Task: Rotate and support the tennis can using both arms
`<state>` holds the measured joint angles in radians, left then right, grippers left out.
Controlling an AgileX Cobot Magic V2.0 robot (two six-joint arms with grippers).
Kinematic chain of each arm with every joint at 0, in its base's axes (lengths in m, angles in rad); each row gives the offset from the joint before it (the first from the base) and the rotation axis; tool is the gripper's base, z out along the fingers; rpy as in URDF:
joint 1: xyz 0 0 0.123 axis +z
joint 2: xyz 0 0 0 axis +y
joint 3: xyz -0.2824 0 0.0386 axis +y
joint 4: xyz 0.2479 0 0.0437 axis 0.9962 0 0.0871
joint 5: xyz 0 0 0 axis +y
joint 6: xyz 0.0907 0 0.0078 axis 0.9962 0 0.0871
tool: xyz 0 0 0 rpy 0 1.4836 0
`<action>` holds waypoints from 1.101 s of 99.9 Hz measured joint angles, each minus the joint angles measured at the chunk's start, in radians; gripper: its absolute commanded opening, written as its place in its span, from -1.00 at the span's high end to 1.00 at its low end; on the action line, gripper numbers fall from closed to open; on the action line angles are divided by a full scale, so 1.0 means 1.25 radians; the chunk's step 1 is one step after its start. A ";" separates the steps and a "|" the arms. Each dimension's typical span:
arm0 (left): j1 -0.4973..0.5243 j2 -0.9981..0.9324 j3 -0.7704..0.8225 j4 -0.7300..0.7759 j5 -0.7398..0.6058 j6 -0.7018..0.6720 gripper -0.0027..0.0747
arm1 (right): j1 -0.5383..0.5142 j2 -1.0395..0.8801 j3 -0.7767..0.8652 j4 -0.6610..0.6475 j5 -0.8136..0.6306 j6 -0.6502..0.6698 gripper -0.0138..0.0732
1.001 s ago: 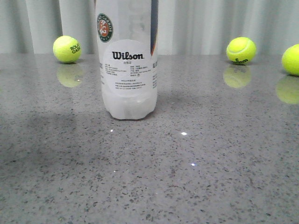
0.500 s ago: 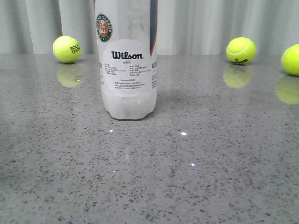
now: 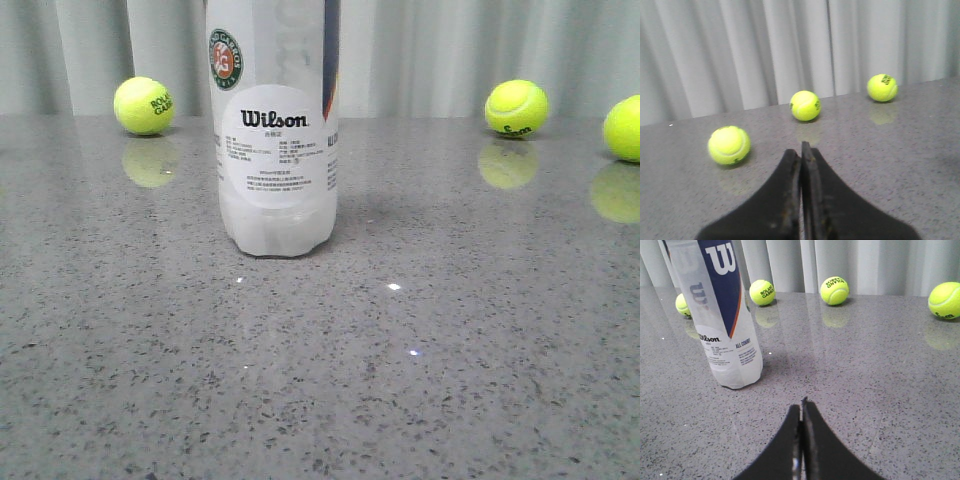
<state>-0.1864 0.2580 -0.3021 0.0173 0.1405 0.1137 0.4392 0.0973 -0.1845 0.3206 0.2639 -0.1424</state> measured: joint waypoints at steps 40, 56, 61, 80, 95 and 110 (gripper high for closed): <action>0.125 -0.210 0.243 0.004 0.012 -0.035 0.98 | 0.000 0.000 0.000 0.000 0.000 0.000 0.82; 0.127 -0.210 0.243 -0.018 0.022 -0.049 0.98 | 0.000 0.000 0.000 0.000 0.000 0.000 0.82; 0.127 -0.210 0.243 -0.019 0.027 -0.051 0.98 | 0.000 0.000 0.000 0.000 0.000 0.000 0.82; 0.127 -0.210 0.243 -0.021 0.027 -0.053 0.98 | 0.000 0.000 0.000 0.000 0.000 0.000 0.82; 0.127 -0.210 0.243 -0.021 0.027 -0.053 0.98 | 0.000 0.000 0.000 0.000 0.000 0.000 0.82; 0.127 -0.210 0.243 -0.021 0.027 -0.053 0.98 | 0.000 0.000 0.000 0.000 0.000 0.000 0.82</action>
<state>-0.0279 -0.0040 0.0013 -0.0095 0.1740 0.0476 0.4392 0.0973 -0.1845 0.3206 0.2639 -0.1424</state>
